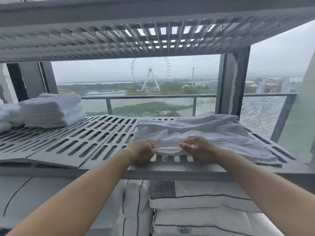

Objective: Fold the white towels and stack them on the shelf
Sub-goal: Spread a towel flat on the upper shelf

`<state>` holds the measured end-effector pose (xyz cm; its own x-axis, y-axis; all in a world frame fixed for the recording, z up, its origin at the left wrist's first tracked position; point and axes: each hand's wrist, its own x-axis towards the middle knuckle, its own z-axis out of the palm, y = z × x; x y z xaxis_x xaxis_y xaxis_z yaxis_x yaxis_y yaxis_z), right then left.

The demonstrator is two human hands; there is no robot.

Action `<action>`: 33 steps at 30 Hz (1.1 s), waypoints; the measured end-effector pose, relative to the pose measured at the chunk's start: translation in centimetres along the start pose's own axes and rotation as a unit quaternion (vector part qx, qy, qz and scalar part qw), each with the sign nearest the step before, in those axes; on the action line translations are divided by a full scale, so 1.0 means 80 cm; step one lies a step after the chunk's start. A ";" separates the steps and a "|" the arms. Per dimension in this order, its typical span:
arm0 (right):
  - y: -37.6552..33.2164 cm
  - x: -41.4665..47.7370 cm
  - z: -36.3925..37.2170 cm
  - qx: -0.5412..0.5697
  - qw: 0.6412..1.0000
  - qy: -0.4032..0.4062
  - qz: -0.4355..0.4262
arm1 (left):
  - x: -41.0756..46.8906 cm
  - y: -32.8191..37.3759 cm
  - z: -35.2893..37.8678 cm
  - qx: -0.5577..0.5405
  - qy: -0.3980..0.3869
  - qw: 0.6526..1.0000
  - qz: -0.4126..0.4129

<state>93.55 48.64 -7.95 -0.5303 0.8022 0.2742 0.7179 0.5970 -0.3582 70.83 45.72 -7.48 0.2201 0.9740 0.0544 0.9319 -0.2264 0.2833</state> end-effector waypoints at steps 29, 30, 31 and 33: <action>0.198 0.184 -0.025 -0.125 0.992 -0.013 0.031 | 0.251 -0.002 0.007 0.171 0.083 0.981 -0.023; 0.205 0.187 -0.026 -0.130 0.991 -0.010 0.034 | 0.256 -0.011 0.006 0.164 0.062 0.984 -0.037; 0.211 0.190 -0.026 -0.138 0.990 -0.005 0.037 | 0.260 -0.020 0.007 0.153 0.042 0.986 -0.046; 0.220 0.196 -0.025 -0.168 0.985 -0.006 0.040 | 0.264 -0.029 0.011 0.137 0.018 0.989 -0.049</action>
<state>98.80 71.71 -8.15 -0.4704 0.8474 0.2465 0.8650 0.4980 -0.0614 73.55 66.77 -7.81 0.1196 0.9900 0.0754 0.9924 -0.1213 0.0185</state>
